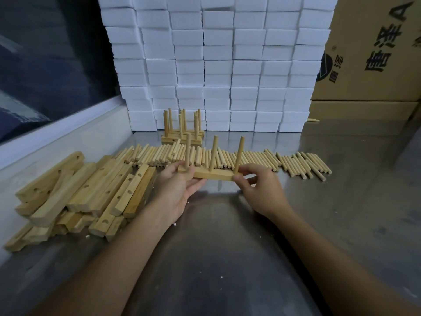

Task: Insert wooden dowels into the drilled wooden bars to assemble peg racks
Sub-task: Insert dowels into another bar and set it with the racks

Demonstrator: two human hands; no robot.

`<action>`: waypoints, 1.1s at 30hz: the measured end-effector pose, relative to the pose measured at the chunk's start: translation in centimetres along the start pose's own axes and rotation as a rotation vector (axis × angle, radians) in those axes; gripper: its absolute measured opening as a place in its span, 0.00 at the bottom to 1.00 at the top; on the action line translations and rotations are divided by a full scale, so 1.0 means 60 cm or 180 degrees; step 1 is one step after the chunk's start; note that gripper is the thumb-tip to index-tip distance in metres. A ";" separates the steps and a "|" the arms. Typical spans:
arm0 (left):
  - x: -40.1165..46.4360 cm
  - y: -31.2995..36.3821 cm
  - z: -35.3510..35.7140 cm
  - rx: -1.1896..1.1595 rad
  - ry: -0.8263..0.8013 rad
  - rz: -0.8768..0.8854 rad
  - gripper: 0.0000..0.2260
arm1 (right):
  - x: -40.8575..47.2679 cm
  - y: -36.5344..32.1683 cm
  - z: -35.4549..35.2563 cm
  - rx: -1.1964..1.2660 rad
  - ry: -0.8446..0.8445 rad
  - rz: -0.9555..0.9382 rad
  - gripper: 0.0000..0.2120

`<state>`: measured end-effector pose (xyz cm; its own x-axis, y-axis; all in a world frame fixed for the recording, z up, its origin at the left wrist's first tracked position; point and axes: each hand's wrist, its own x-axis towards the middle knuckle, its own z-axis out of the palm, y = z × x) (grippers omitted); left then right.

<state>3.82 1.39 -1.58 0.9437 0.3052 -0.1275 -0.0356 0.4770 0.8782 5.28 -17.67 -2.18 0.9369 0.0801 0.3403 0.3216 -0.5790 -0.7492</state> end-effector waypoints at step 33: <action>0.017 -0.019 -0.024 0.5325 -0.0031 0.2297 0.10 | 0.332 -0.026 0.134 -0.0694 0.0021 0.0104 0.06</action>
<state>4.38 2.34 -3.38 0.8965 0.0471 0.4406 -0.0674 -0.9683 0.2405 24.51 -8.66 1.21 0.9452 0.0535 0.3221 0.2532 -0.7430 -0.6196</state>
